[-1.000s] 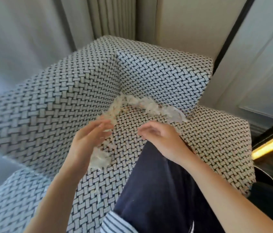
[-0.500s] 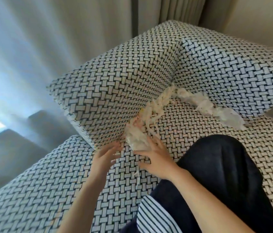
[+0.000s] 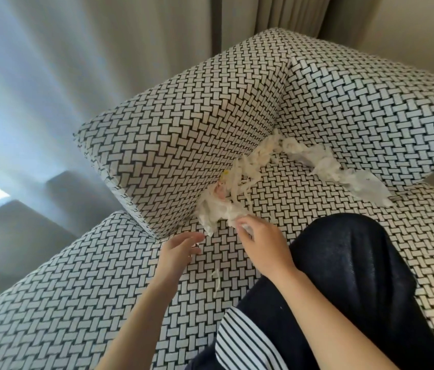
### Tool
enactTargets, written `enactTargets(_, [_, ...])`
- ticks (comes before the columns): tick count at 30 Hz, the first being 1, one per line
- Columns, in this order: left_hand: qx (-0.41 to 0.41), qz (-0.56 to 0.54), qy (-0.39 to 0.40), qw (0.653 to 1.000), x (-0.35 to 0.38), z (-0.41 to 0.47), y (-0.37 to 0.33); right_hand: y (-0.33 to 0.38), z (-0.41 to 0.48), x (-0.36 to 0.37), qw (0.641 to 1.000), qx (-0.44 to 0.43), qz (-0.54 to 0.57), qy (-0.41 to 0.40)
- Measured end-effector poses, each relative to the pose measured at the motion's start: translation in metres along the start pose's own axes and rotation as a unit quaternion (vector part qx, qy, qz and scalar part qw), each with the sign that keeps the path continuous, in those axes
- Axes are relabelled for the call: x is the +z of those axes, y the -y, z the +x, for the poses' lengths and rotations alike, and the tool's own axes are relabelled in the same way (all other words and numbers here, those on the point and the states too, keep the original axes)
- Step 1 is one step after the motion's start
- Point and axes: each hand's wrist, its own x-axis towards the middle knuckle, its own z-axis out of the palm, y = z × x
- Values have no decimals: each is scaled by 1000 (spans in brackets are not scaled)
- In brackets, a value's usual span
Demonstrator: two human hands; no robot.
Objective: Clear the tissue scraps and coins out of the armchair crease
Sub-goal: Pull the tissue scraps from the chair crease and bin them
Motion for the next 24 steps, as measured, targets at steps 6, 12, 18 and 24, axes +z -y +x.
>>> enactTargets(6, [61,23,-18,998,10,0,-7,-4,4,-10,974,70,144,-161])
enactTargets(12, [156,68,-34,985,31,-2,-29,1,7,-25,909,160,341,-177])
enactTargets(18, [159,-69,126,977,57,-9,-47,-2,8,-31,830,222,492,-138])
enactTargets(24, [200,-92,212,952,75,-12,-64,0,8,-37,759,221,599,-123])
